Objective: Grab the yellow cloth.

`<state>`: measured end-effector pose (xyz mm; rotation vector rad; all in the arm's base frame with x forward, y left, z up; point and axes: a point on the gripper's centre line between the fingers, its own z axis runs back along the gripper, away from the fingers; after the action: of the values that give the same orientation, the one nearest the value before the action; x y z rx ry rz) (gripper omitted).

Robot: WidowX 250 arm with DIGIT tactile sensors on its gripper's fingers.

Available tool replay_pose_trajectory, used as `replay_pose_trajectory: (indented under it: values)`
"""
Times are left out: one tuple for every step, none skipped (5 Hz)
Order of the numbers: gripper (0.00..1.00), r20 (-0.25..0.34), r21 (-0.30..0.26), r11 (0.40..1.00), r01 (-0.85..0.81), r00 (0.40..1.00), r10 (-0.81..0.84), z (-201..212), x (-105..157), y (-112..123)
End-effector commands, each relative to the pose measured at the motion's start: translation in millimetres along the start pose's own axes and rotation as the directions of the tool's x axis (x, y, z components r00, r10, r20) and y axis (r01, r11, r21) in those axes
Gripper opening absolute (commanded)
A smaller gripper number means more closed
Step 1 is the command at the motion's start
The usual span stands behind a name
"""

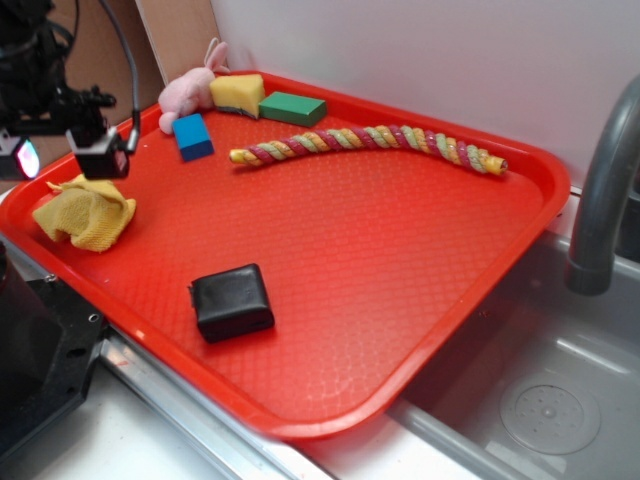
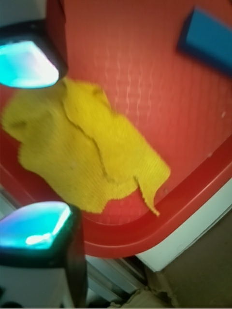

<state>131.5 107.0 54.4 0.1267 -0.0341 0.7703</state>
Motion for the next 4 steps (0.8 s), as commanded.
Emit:
replay_pose_trajectory:
  values:
    - [1.00, -0.014, -0.015, 1.000, 0.014, 1.000, -0.014, -28, 6, 3]
    - [1.00, -0.039, -0.060, 0.997, 0.042, 0.998, -0.044, -39, 4, -6]
    - [1.00, -0.061, -0.075, 0.994, 0.078, 0.995, -0.083, -46, 1, -13]
    - [0.00, -0.054, -0.111, 0.985, 0.131, 0.989, -0.137, -50, 0, -21]
